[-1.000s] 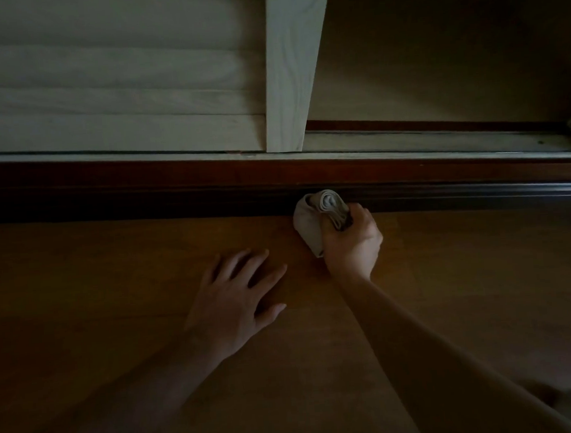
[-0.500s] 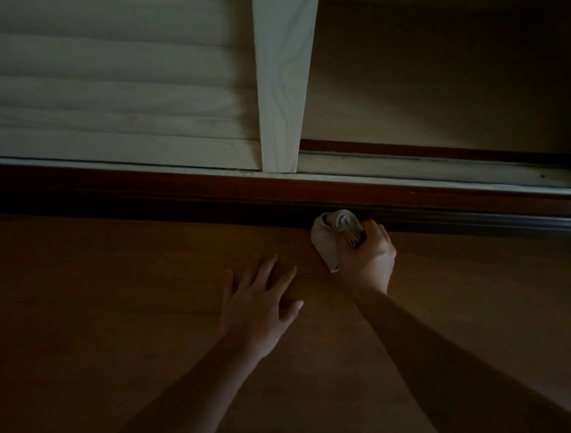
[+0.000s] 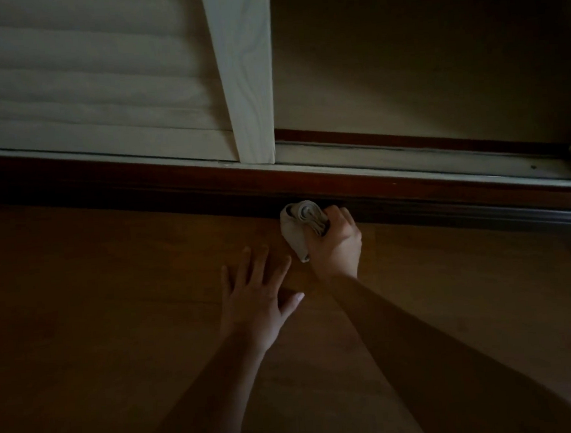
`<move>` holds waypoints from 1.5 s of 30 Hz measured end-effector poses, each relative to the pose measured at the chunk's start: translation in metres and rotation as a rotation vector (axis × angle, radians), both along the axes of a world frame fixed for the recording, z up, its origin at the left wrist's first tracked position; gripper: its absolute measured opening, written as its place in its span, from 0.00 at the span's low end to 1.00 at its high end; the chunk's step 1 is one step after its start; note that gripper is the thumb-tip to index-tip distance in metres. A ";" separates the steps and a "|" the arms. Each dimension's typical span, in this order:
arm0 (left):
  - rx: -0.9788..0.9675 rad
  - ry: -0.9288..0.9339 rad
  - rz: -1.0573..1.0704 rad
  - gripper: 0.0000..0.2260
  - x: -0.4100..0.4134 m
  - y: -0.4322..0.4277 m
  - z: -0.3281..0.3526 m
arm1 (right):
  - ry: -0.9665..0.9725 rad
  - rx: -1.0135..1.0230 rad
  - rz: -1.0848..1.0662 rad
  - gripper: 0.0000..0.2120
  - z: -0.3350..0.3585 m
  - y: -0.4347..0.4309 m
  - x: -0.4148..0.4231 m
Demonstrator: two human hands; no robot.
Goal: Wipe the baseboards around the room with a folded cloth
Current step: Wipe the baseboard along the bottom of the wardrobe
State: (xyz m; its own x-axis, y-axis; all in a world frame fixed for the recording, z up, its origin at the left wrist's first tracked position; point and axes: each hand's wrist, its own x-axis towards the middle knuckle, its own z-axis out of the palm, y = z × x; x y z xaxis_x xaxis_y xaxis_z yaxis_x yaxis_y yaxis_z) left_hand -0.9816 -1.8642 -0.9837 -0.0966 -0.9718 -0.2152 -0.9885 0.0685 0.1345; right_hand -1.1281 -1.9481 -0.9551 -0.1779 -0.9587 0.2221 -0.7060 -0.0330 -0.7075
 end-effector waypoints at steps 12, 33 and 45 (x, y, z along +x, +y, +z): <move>-0.118 0.012 -0.003 0.29 0.004 0.007 -0.009 | 0.057 -0.019 -0.172 0.10 -0.005 0.005 -0.046; -0.094 -0.019 0.000 0.30 0.001 0.005 -0.007 | 0.008 -0.018 -0.285 0.08 -0.003 0.010 -0.090; -0.087 -0.008 0.003 0.30 0.000 0.006 -0.006 | -0.027 -0.055 -0.344 0.06 -0.006 0.011 -0.107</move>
